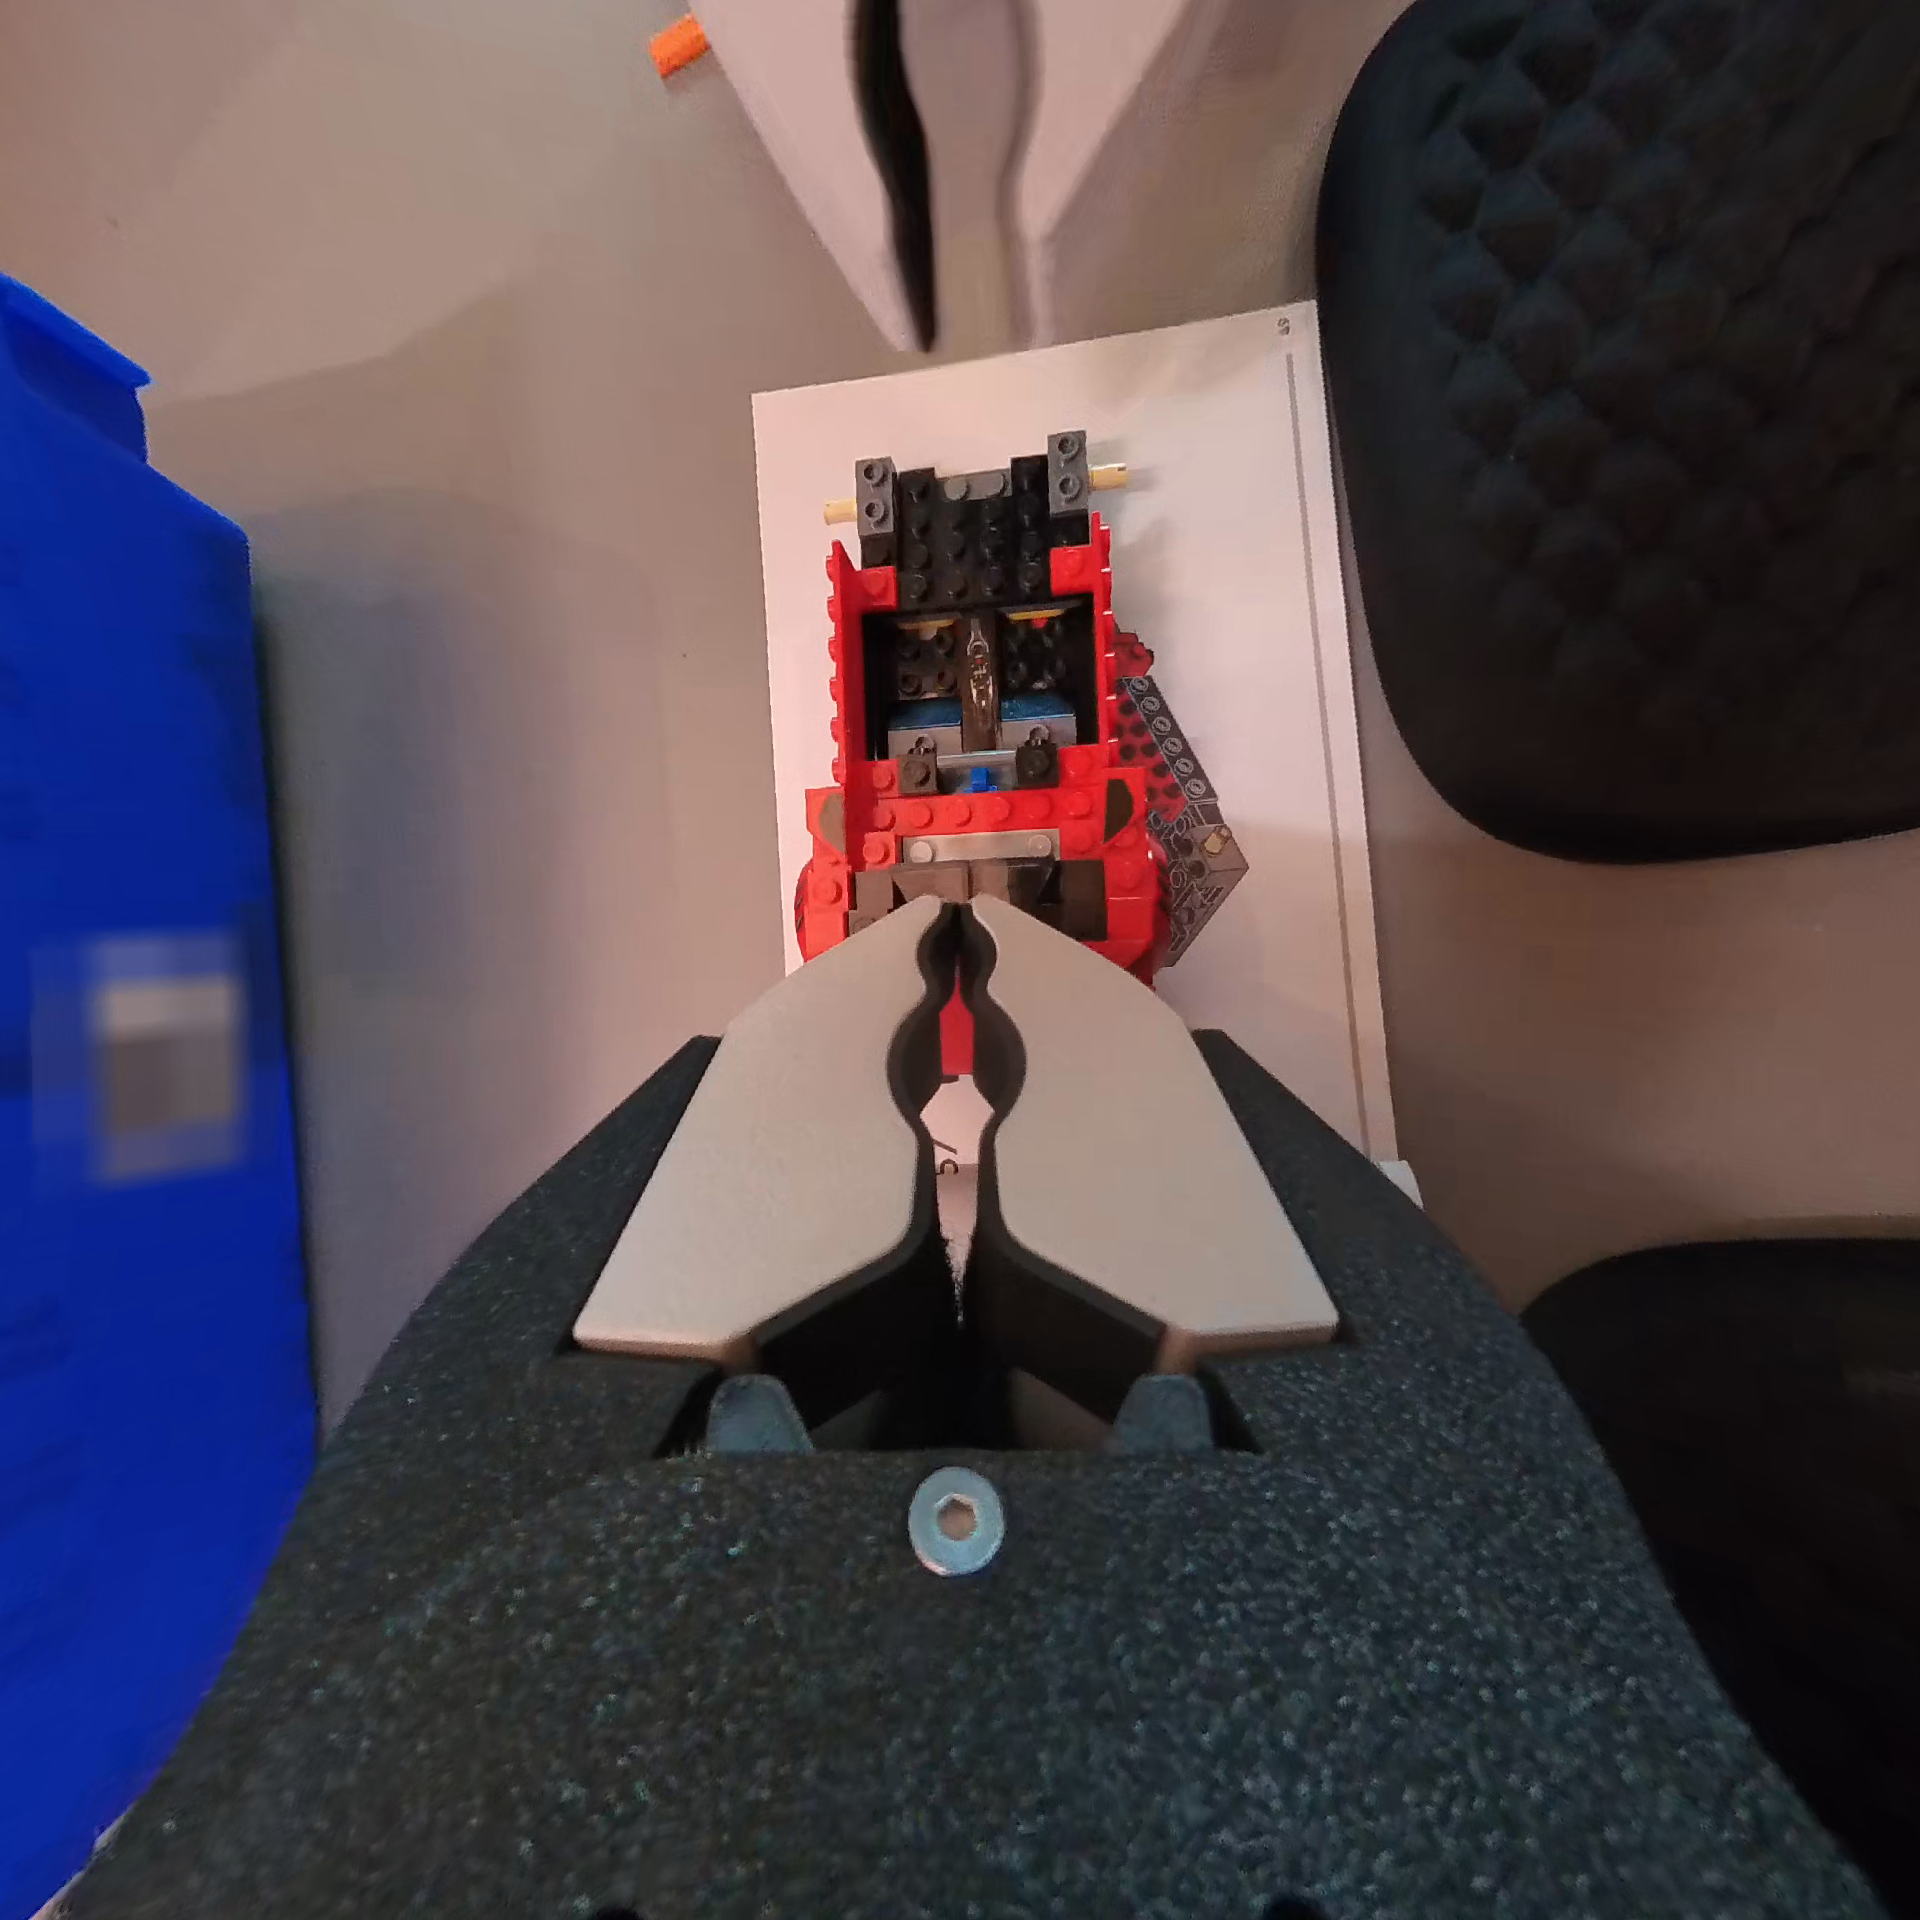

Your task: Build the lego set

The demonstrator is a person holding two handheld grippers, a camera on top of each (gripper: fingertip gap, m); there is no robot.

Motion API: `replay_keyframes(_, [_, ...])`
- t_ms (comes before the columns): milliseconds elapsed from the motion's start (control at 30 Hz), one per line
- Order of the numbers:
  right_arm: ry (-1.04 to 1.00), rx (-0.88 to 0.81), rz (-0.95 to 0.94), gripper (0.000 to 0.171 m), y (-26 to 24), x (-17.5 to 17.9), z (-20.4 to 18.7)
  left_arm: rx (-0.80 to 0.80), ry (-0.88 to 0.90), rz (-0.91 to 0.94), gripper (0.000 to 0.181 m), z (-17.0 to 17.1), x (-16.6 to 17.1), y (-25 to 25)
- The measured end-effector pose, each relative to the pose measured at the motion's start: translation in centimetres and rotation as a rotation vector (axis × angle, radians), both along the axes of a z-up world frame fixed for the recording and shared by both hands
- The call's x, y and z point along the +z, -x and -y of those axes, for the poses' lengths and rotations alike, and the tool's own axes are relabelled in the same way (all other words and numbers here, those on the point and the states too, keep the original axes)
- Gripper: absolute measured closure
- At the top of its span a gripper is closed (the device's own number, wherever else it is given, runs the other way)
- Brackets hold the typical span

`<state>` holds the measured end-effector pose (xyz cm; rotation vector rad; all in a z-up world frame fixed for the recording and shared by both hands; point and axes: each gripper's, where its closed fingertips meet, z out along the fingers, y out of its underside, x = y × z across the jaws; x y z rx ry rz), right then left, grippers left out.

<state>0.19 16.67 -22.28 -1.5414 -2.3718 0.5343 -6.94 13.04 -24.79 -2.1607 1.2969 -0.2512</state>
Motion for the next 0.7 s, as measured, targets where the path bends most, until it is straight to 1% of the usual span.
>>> replay_keyframes(33, [0.0,0.004,-0.013,0.156,-0.1,0.6,0.3,0.002,-0.003,0.001,0.181,0.0,0.0,0.0])
replay_keyframes(100, [-0.023,0.009,-0.031,0.155,-0.1,1.2,0.5,0.008,-0.009,-0.001,0.181,0.0,0.2,0.1])
replay_keyframes(200, [-0.019,0.019,-0.035,0.154,-0.3,1.3,1.0,0.017,-0.042,0.032,0.181,0.1,1.4,0.4])
replay_keyframes(267, [-0.029,0.016,-0.031,0.154,-0.4,0.9,1.0,0.015,-0.052,0.02,0.181,0.4,1.9,0.9])
replay_keyframes(400, [-0.029,0.015,-0.023,0.152,-0.2,0.3,1.2,0.013,-0.035,-0.017,0.181,0.7,1.0,1.6])
replay_keyframes(533, [-0.021,0.015,-0.023,0.152,0.0,0.0,1.2,0.014,-0.002,0.0,0.181,0.7,0.1,1.4])
replay_keyframes(633, [-0.024,0.009,-0.02,0.152,0.0,-0.1,0.9,0.029,0.018,0.021,0.181,0.8,-0.1,1.4])
replay_keyframes(700, [-0.02,0.009,-0.006,0.152,0.0,-0.4,0.9,0.022,0.02,-0.012,0.181,0.8,-0.1,1.4])
